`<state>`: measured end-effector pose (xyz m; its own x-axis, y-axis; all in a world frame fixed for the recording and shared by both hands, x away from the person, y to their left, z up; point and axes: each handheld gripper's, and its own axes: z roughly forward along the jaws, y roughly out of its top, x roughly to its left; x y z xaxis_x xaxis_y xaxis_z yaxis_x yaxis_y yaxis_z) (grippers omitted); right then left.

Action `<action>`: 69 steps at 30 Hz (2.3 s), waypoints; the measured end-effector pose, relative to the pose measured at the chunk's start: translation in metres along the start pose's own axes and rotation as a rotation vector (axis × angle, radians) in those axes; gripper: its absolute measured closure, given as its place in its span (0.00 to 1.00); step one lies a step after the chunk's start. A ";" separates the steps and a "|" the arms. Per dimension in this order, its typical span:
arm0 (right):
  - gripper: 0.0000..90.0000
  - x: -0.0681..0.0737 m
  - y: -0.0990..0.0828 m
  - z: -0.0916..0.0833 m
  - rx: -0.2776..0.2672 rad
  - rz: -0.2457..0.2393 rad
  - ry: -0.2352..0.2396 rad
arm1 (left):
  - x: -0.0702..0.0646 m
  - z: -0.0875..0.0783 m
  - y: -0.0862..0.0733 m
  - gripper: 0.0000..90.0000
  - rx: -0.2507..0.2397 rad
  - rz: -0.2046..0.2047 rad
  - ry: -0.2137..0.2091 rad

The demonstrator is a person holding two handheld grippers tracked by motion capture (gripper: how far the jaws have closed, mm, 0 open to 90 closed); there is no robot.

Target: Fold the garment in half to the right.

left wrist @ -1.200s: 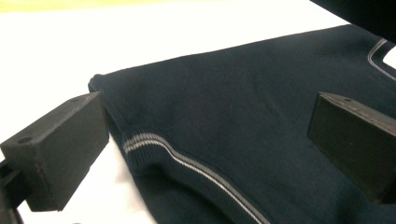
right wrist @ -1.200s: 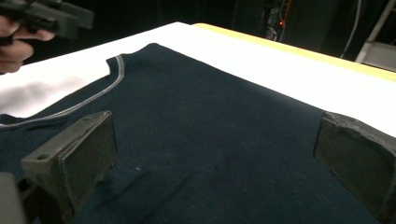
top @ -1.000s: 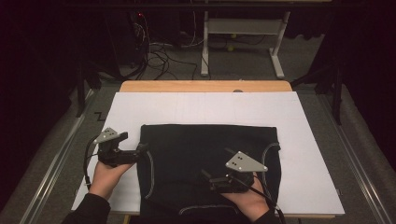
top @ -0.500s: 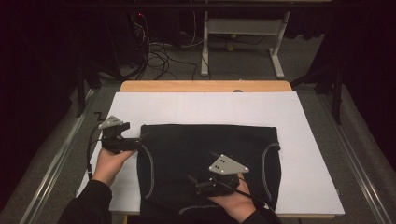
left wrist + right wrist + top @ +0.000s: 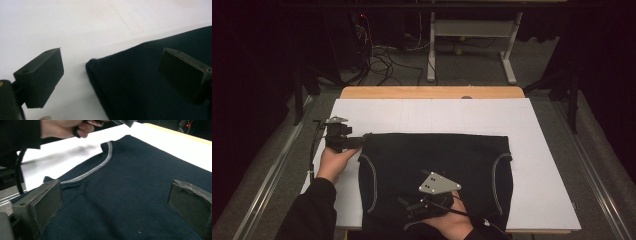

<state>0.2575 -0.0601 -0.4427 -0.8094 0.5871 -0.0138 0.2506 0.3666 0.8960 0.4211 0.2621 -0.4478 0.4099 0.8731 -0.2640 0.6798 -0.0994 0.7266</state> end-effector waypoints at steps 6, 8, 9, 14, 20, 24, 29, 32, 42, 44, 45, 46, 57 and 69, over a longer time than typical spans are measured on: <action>0.00 0.006 0.001 0.003 0.012 -0.007 0.012 | 0.002 0.020 -0.002 0.04 0.033 -0.019 -0.005; 0.00 0.006 0.000 0.004 0.017 -0.005 0.012 | 0.004 0.025 -0.003 0.04 0.043 -0.034 -0.001; 0.00 0.006 0.000 0.004 0.017 -0.006 0.011 | 0.005 0.027 -0.004 0.06 0.051 -0.042 0.007; 0.00 0.006 0.000 0.003 0.023 -0.005 0.007 | 0.008 0.037 -0.006 0.13 0.090 -0.063 0.035; 0.00 0.008 0.000 0.002 0.022 -0.008 0.009 | 0.001 0.039 -0.007 0.26 0.097 -0.010 0.087; 0.01 0.011 -0.001 0.004 0.036 -0.014 0.019 | -0.006 0.040 -0.009 0.39 0.110 0.047 0.127; 0.05 0.020 0.001 0.009 0.080 -0.026 0.043 | -0.011 0.041 -0.012 0.56 0.095 0.053 0.112; 0.07 0.028 0.004 0.012 0.084 -0.035 0.060 | -0.011 0.040 -0.015 0.69 0.079 0.053 0.076; 0.11 0.054 0.003 0.034 0.156 -0.057 0.130 | -0.009 0.035 -0.023 0.79 0.056 0.006 0.005; 0.13 0.061 0.004 0.040 0.168 -0.056 0.147 | -0.009 0.035 -0.024 0.79 0.053 0.003 0.001; 0.16 0.064 0.005 0.042 0.176 -0.057 0.152 | -0.009 0.035 -0.024 0.79 0.052 0.003 0.000; 0.18 0.068 0.005 0.045 0.189 -0.050 0.159 | -0.009 0.034 -0.024 0.79 0.052 0.002 0.000; 0.18 0.091 0.008 0.080 0.290 -0.078 0.128 | -0.010 0.034 -0.025 0.79 0.048 0.009 0.005; 0.24 0.106 0.006 0.096 0.336 -0.123 0.060 | -0.011 0.034 -0.026 0.79 0.045 0.014 0.014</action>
<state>0.2237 0.0737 -0.4808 -0.8716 0.4841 -0.0770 0.3022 0.6543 0.6933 0.4201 0.2386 -0.4852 0.4118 0.8778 -0.2448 0.7008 -0.1333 0.7007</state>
